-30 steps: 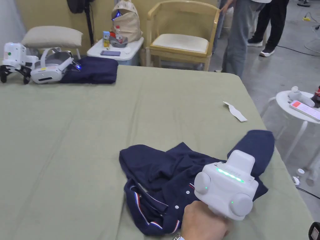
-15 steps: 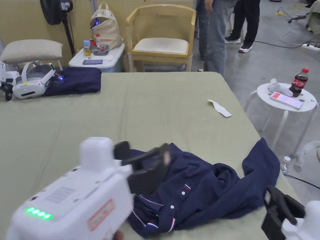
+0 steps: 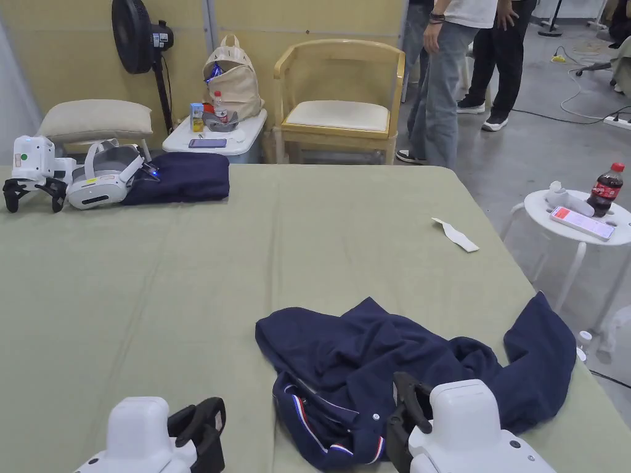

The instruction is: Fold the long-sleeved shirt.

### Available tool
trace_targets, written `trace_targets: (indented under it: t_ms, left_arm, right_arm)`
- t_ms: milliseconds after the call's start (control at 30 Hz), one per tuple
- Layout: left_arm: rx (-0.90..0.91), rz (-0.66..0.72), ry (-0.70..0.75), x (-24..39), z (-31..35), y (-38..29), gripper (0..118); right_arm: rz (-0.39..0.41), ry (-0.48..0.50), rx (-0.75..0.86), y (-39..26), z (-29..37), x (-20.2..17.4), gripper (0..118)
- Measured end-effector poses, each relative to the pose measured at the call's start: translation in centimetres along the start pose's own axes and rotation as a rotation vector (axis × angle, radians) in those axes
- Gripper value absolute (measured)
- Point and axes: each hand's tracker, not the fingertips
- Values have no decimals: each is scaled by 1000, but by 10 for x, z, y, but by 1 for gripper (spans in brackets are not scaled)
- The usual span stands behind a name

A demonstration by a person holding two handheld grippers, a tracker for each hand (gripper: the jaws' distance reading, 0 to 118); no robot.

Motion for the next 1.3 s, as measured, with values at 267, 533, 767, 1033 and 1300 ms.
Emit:
trace_targets:
  t_ms: [267,533,767,1033,1300]
  left_arm:
    - [-28,-57,-17,20,-65,20,0]
    - [-323,24,-28,10,-195,1,78]
    - [-352,-13,99,17,-224,-49,20]
    - [-185,-80,-31,9,-94,-27,5]
    - [-87,-37,177,-49,36,16,5]
  right_arm:
    - [6,-78,-19,-3,-4,36,0]
    - [-74,-160,-87,-27,-19,92,0]
    - [-132,-191,-145,-51,-33,117,0]
    - [-97,-193,-133,-36,-22,114,0]
    - [-78,-166,-79,-13,-22,98,0]
